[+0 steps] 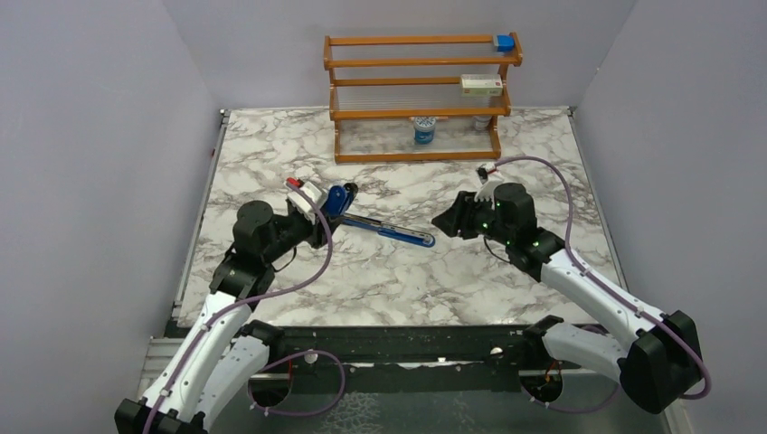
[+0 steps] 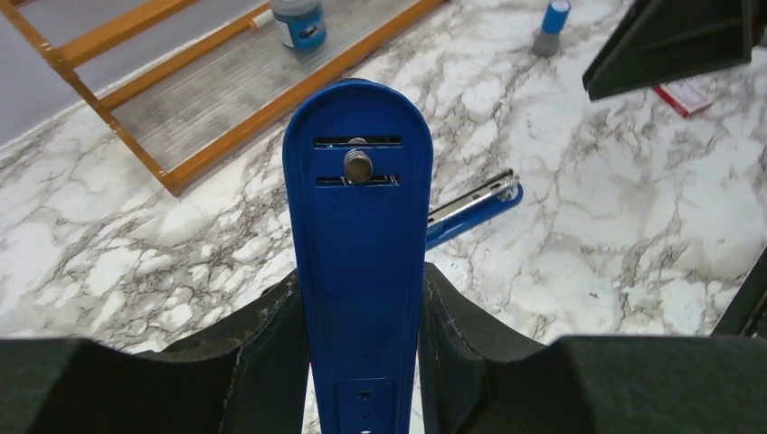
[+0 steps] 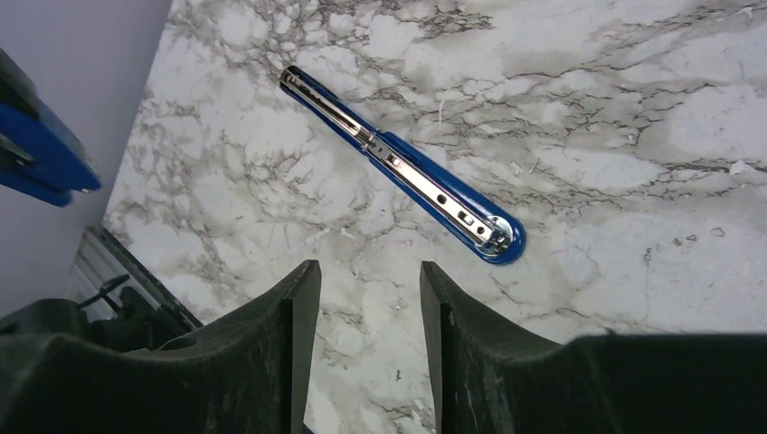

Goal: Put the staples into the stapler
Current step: Pick up the stapler from the center of the board.

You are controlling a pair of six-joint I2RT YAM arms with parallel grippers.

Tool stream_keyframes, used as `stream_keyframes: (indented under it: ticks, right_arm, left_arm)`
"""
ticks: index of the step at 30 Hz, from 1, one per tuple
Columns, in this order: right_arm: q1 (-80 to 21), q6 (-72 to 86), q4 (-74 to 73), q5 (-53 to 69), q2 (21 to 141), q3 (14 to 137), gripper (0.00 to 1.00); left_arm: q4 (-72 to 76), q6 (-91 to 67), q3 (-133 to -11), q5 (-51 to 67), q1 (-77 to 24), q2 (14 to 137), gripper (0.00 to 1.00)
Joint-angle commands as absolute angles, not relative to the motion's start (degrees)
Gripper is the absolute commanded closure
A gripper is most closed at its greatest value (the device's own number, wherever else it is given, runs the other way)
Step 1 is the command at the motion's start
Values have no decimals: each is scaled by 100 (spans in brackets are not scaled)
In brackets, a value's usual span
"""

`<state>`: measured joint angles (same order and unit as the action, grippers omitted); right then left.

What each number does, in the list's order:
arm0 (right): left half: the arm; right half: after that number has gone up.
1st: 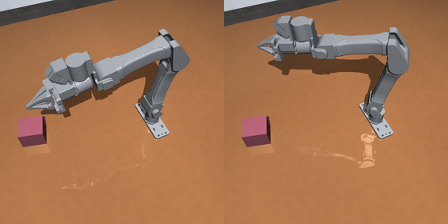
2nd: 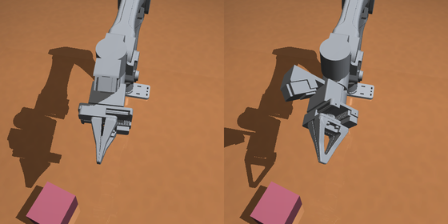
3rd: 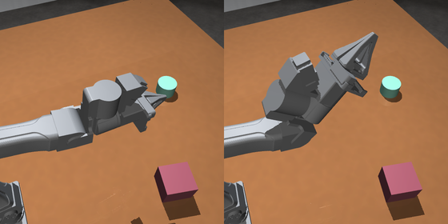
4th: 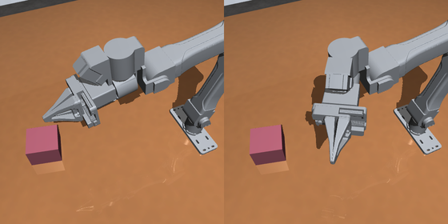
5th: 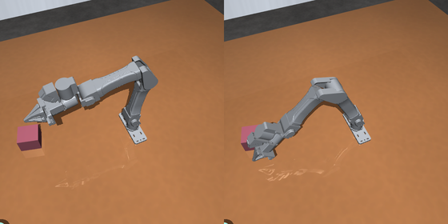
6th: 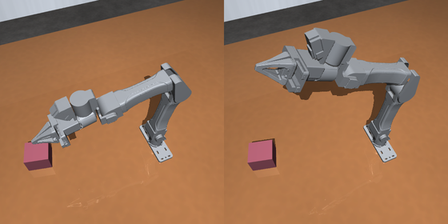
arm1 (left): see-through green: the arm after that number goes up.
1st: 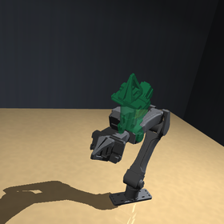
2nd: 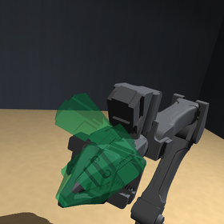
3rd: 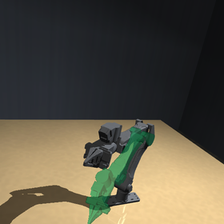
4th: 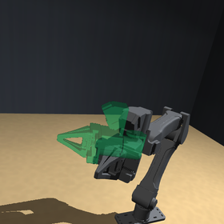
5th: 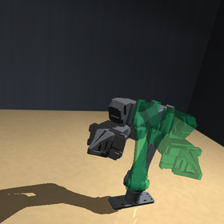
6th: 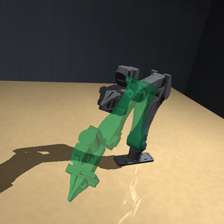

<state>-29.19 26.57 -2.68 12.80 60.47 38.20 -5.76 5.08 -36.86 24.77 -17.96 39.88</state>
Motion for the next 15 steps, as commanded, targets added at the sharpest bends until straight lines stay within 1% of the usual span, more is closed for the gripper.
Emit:
stream_keyframes:
  ticks: [1, 3, 6, 8, 10, 13, 15]
  right_arm:
    - [-2927, 3783, -143, 1275, 5944, 4166, 52]
    - [-2927, 4206, -117, 1272, 6009, 4283, 52]
    - [-2927, 4690, -172, 1104, 6081, 4457, 50]
    - [-2927, 4926, -261, 1014, 6069, 4575, 47]
    - [-2927, 5115, -298, 950, 6014, 4659, 40]
    - [-2927, 5483, -318, 877, 5917, 4721, 24]
    - [-2927, 5761, -344, 944, 5913, 4745, 16]
  left_arm:
    - [-24, 1555, -3582, 2299, -2170, 4015, 100]
    - [12, 1966, -3581, 2009, -2410, 4232, 100]
    - [283, 2436, -3612, 1267, -2951, 4569, 100]
    - [573, 2726, -3585, 701, -3416, 4734, 100]
    - [827, 3129, -3562, 99, -3951, 4899, 100]
    - [1173, 3782, -3540, -1443, -4853, 5179, 100]
    - [1505, 4131, -3430, -2132, -5325, 5196, 100]
